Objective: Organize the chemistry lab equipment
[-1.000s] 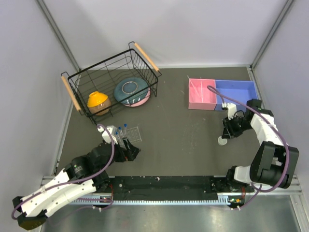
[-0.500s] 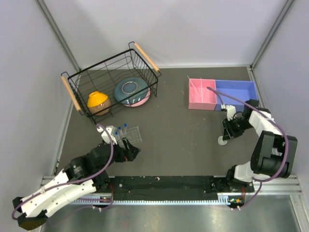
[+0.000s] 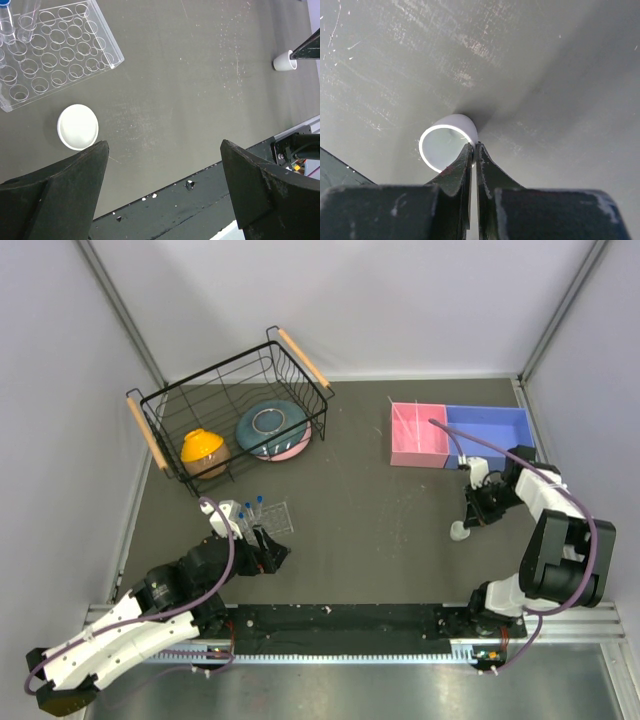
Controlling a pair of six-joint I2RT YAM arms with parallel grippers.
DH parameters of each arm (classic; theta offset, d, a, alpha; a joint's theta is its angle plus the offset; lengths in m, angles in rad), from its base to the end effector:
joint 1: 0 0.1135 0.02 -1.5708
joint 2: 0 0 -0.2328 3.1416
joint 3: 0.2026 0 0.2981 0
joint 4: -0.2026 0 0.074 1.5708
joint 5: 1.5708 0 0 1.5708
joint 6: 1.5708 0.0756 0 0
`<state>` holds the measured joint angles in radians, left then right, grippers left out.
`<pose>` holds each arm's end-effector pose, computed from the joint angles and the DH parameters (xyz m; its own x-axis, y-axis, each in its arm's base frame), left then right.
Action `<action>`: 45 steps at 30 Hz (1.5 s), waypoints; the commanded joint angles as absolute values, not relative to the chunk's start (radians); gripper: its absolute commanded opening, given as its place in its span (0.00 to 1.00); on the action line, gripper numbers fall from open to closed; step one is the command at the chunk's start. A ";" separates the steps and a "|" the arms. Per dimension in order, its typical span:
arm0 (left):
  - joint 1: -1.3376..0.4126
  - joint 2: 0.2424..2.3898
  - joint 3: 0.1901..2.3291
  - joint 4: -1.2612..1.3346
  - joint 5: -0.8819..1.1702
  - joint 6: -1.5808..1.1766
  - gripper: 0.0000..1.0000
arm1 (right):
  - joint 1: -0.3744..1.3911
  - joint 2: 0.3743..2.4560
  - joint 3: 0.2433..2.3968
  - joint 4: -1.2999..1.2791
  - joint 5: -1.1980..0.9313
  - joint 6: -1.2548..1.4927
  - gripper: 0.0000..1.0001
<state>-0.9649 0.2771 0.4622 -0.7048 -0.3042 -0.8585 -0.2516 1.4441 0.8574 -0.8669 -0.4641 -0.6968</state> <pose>0.1319 -0.1506 0.2173 -0.6664 -0.3062 -0.6799 0.2018 0.8038 -0.5597 0.2830 -0.0378 0.0921 -0.8480 -0.3746 -0.3750 -0.4854 0.8329 0.2659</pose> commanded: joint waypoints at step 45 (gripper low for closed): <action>-0.966 0.480 0.574 -0.678 -0.384 -0.798 0.99 | -0.256 2.077 1.941 -0.738 -0.314 -0.258 0.00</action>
